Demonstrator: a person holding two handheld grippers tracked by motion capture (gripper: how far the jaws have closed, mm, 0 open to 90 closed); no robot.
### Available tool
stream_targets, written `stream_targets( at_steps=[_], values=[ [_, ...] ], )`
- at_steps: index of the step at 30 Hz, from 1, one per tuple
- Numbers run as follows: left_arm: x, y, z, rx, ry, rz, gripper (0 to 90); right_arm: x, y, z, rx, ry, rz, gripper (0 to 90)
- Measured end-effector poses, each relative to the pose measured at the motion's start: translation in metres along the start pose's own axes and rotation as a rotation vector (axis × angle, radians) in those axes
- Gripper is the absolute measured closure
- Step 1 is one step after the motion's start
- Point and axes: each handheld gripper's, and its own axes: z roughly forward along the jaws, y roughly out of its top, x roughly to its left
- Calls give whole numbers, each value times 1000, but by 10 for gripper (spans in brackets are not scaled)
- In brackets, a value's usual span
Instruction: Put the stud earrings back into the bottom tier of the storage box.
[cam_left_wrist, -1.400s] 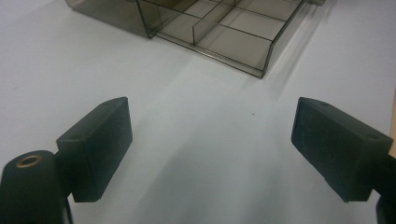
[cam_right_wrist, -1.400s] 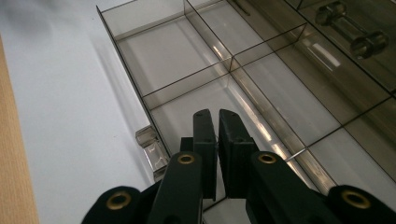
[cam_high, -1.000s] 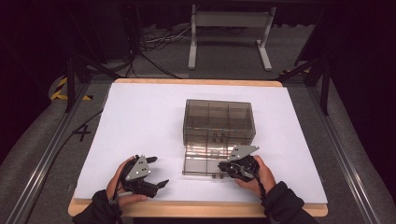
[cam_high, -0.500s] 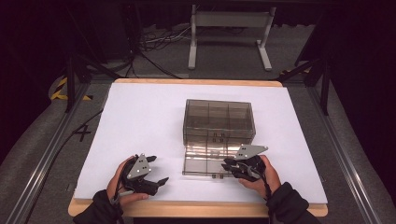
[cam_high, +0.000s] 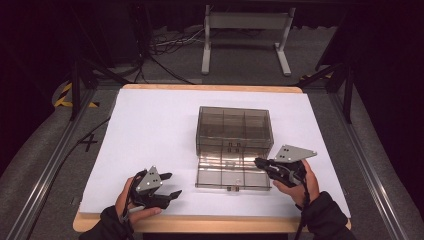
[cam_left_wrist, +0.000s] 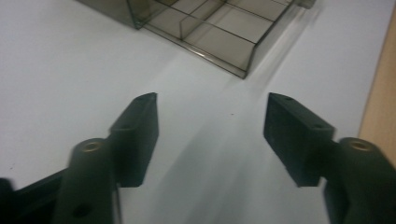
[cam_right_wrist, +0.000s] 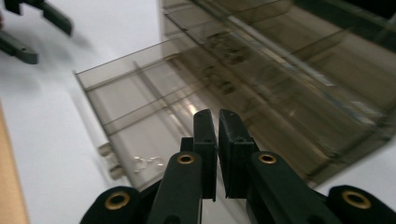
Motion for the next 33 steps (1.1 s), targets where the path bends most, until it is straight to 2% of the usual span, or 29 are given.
stream_targets(
  at_steps=[2,4,5,6,9,14,18,21,25,31,33],
  values=[
    [-1,2,0,3,-12,6,521,-9,1,-6,-13,-33,10,892],
    [-2,2,2,17,-4,18,613,-18,1,-11,-24,-59,25,900],
    [-2,2,2,17,-4,18,648,-18,1,-11,-24,-59,25,900],
    [-2,2,2,17,-4,13,648,-21,1,-13,-25,-75,28,900],
    [-3,3,2,25,-13,22,761,-31,3,-16,-34,-112,39,900],
    [-8,10,8,50,-30,45,891,-45,10,-18,-59,-149,51,900],
    [-13,17,14,54,-42,62,900,-54,13,-8,-52,-157,67,900],
    [-17,21,18,56,-45,64,900,-59,14,3,-31,-163,64,900],
    [-19,26,21,58,-49,59,900,-64,16,6,-27,-180,78,900],
    [-28,35,33,44,-70,70,900,-64,18,10,-20,-190,85,900],
    [-31,38,38,58,-80,83,900,-63,18,10,-20,-192,88,900]
  ],
)
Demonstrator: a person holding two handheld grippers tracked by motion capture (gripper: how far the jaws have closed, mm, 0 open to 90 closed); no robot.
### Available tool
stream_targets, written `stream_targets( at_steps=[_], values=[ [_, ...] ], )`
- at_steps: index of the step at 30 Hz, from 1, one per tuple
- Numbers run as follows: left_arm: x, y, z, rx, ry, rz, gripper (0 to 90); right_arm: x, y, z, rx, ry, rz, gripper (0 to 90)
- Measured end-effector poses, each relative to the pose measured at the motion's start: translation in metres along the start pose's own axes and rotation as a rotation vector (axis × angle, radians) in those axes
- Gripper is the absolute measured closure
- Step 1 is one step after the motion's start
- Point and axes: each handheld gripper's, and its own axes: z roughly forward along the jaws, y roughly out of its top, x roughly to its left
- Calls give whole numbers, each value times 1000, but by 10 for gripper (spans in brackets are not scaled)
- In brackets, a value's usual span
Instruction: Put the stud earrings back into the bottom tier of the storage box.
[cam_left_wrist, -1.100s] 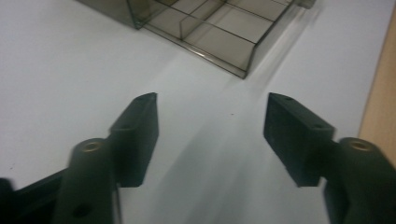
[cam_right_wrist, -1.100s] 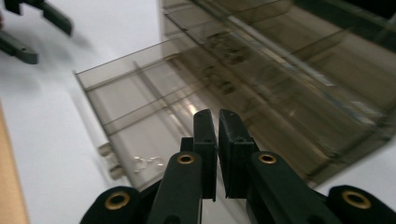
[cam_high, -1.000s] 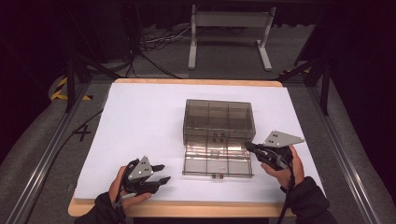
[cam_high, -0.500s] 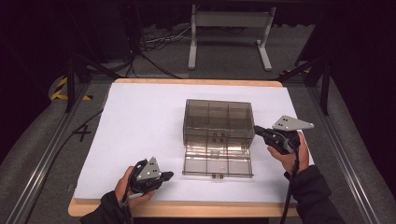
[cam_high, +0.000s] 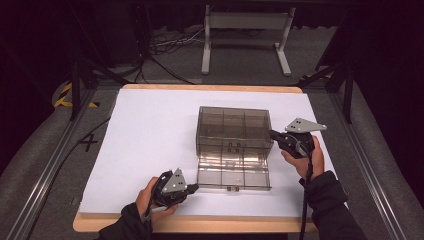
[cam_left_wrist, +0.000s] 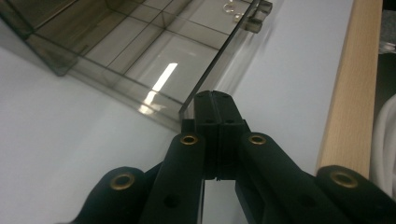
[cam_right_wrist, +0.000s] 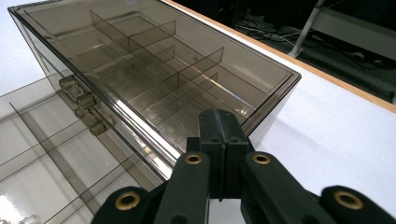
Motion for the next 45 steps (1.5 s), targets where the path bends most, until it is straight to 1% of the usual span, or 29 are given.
stream_targets(
  at_steps=[2,5,6,7,8,10,13,17,18,20,21,22,26,29,30,31,33,34,35,36,37,38,39,41,43,45],
  values=[
    [-3,4,5,15,1,11,900,0,0,0,-3,3,9,900],
    [-7,8,13,41,-9,28,900,1,-1,0,-6,-4,7,900],
    [-7,9,16,55,-13,42,900,1,-1,0,-7,-5,9,900],
    [-8,10,18,70,-26,56,900,0,-1,0,-9,-5,14,900],
    [-10,11,21,82,-17,68,900,0,-1,0,-9,-3,14,900],
    [-10,12,23,83,-10,67,900,0,-1,0,-10,-2,15,900],
    [-10,16,30,94,-11,71,900,1,-1,1,-10,-7,20,900],
    [-13,21,36,97,-15,73,900,2,-1,1,-11,-16,31,900],
    [-15,24,37,103,-2,83,900,2,-1,1,-11,-17,29,900],
    [-14,26,40,101,-9,84,900,3,-2,0,-15,-22,21,900],
    [-15,27,41,95,-15,76,900,3,-2,1,-16,-22,21,900],
    [-16,30,43,98,-8,80,900,3,-2,0,-16,-22,21,900],
    [-18,33,48,107,-7,90,900,3,-2,0,-16,-24,22,900],
    [-19,35,52,117,-9,88,900,3,-2,0,-18,-23,22,900],
    [-19,36,54,109,-15,96,900,3,-2,1,-19,-24,22,900],
    [-19,36,54,114,-14,89,900,3,-3,1,-19,-29,17,900],
    [-20,39,57,108,-14,102,900,4,-3,1,-20,-36,12,900],
    [-21,39,57,110,-14,98,900,4,-3,1,-20,-36,12,900],
    [-21,40,58,106,-18,108,900,4,-3,1,-21,-35,13,900],
    [-21,40,59,105,-16,108,900,4,-3,1,-22,-34,15,900],
    [-21,41,59,108,-15,101,900,4,-3,1,-22,-31,16,900],
    [-21,41,60,104,-17,112,900,3,-3,1,-24,-31,18,900],
    [-21,42,60,108,-20,107,900,3,-3,1,-23,-28,20,900],
    [-21,43,61,110,-17,112,900,3,-3,1,-26,-25,23,900],
    [-23,43,62,113,-19,105,900,2,-4,1,-26,-23,26,900],
    [-23,45,63,110,-15,121,900,3,-3,1,-25,-25,24,900]
  ],
)
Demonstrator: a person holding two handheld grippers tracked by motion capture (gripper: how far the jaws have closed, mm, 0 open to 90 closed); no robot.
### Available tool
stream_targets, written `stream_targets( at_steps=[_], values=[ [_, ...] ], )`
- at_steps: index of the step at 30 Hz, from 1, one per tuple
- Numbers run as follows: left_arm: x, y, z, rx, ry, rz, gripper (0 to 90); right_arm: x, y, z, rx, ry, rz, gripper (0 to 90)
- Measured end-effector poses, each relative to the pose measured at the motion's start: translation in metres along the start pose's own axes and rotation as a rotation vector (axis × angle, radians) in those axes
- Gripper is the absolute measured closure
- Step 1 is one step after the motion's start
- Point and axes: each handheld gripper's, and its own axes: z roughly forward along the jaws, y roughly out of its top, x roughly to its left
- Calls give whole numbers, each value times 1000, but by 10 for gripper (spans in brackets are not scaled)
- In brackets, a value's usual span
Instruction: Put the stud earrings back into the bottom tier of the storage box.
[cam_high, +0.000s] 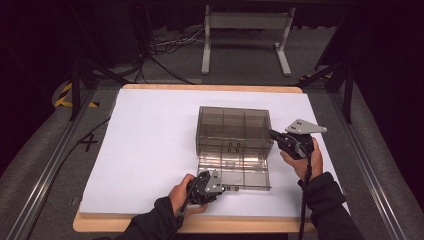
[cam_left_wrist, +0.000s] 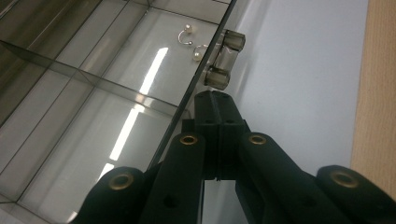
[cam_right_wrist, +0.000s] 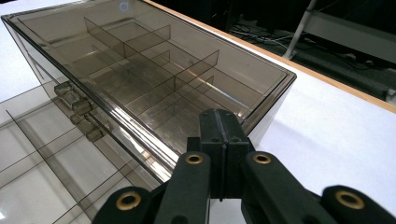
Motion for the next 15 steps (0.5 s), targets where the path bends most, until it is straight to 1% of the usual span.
stream_targets(
  at_steps=[1,3,7,8,11,13,14,15],
  values=[
    [-1,0,0,5,-3,-8,900,0,0,0,1,0,-1,900],
    [0,1,1,1,-3,2,900,-1,0,0,1,6,-1,900],
    [1,1,1,3,-13,1,900,-1,0,-1,2,8,-8,900],
    [1,1,1,9,-11,-4,900,-1,0,-1,3,8,-10,900],
    [1,2,1,5,-6,8,900,-1,0,-1,3,11,-10,900],
    [1,2,2,4,-5,7,900,-1,0,-1,2,12,-10,900],
    [0,2,1,9,-7,0,900,-1,0,-1,2,13,-9,900],
    [1,3,2,9,-7,4,900,-1,0,-1,1,14,-8,900]
  ],
)
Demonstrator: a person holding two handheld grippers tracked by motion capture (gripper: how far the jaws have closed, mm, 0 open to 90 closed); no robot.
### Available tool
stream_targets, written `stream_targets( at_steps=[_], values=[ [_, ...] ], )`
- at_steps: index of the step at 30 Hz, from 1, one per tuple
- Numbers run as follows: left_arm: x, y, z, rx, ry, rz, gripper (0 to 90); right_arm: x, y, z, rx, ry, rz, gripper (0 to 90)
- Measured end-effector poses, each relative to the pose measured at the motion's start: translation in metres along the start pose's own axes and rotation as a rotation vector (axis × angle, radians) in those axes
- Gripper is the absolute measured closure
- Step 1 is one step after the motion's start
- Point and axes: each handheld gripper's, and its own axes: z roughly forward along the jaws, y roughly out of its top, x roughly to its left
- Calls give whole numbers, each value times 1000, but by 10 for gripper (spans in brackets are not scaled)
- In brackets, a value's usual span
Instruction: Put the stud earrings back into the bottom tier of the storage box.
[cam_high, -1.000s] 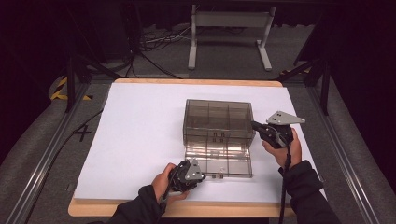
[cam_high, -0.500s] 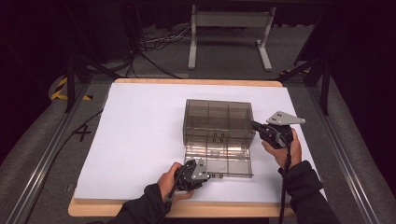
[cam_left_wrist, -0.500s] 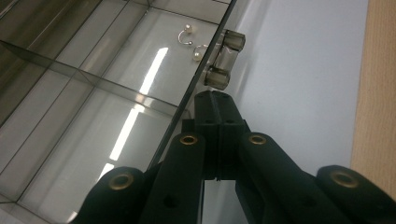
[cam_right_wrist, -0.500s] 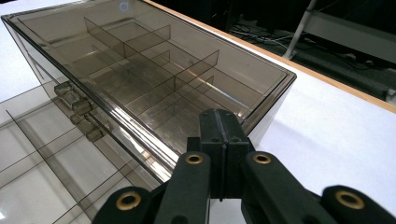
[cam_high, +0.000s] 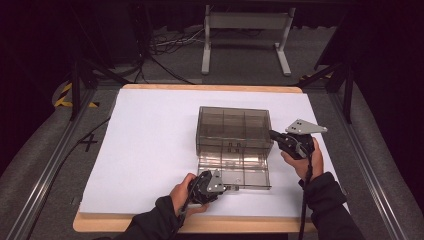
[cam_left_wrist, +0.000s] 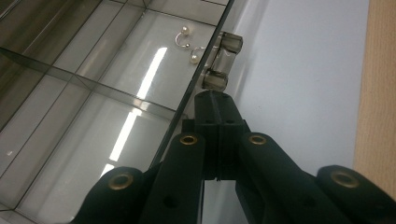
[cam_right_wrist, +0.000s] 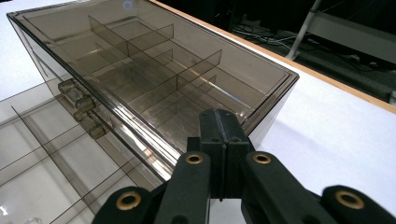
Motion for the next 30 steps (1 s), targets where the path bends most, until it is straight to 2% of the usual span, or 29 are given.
stream_targets(
  at_steps=[3,13,20,25,30],
  values=[
    [1,1,1,2,15,10,900,0,0,0,-3,0,1,900],
    [5,4,4,-1,17,24,900,0,-1,0,-8,0,0,900],
    [7,3,3,2,19,11,900,1,-2,0,-11,-4,-6,900],
    [11,5,5,3,27,22,900,1,-2,0,-12,-5,-7,900],
    [14,5,6,3,28,1,900,0,-2,0,-13,-2,-2,900]
  ],
)
